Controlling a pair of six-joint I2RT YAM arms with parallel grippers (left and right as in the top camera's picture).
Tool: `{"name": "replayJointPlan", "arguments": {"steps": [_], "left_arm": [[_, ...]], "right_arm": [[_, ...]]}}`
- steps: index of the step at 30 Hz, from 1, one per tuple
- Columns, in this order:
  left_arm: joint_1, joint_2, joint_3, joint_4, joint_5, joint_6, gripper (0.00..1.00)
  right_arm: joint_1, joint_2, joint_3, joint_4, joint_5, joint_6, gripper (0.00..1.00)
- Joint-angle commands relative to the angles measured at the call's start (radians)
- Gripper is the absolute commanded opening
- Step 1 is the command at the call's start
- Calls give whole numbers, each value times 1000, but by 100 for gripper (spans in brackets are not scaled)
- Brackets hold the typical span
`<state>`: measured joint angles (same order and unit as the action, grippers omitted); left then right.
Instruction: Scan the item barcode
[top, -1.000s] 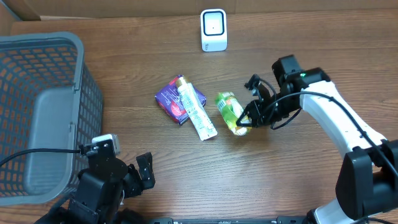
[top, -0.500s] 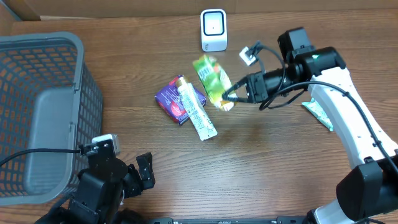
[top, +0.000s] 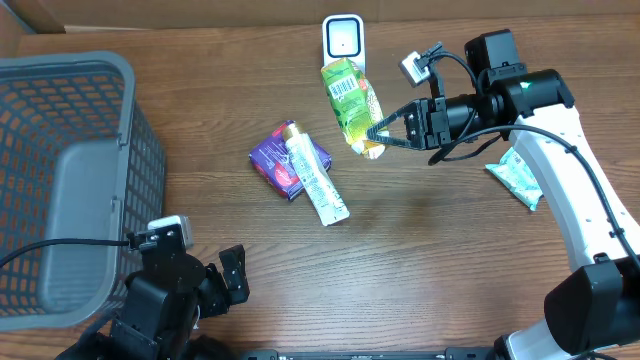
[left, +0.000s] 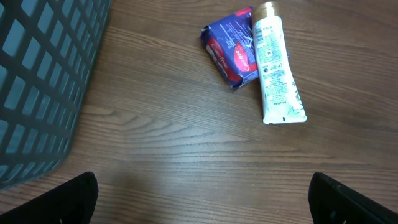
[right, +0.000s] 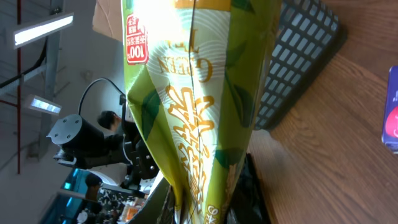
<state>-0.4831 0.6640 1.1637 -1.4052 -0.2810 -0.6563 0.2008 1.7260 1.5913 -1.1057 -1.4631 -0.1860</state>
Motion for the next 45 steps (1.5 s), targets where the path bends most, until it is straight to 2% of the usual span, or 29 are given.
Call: {"name": "replayJointPlan", "arguments": {"steps": [1,6,10,14,16,20,22,25,29,31,33,36,41,45], "left_arm": [[-3,1,-3,3,-7,-18,100],[-3,1,-3,3,-6,-18,100],[-3,1,-3,3,-7,-18,100],[-3,1,-3,3,-7,-18,100],[-3,1,-3,3,-6,-18,100],[-3,1,-3,3,-7,-18,100],[-3,1,-3,3,-7,-18,100],[-3,1,-3,3,-7,-18,100],[-3,1,-3,3,-6,-18,100],[-3,1,-3,3,-7,-18,100],[-3,1,-3,3,-7,-18,100],[-3,1,-3,3,-6,-18,100],[-3,1,-3,3,-6,-18,99],[-3,1,-3,3,-7,-18,99]], "right_arm": [[0,-43,39,72,-79,71,15],[4,-43,81,280,73,357,16],[10,-43,164,370,187,476,18],[35,-43,286,310,505,450,17],[79,-43,333,248,787,391,17],[214,-30,341,229,1345,313,17],[272,-10,341,245,1542,311,19],[340,26,341,313,1726,288,23],[398,82,342,442,1970,204,22],[403,109,342,475,2046,156,22],[403,138,342,467,2089,123,17],[396,174,341,404,2096,143,17],[373,207,340,277,1950,291,17],[325,214,340,229,1806,322,22]]}}
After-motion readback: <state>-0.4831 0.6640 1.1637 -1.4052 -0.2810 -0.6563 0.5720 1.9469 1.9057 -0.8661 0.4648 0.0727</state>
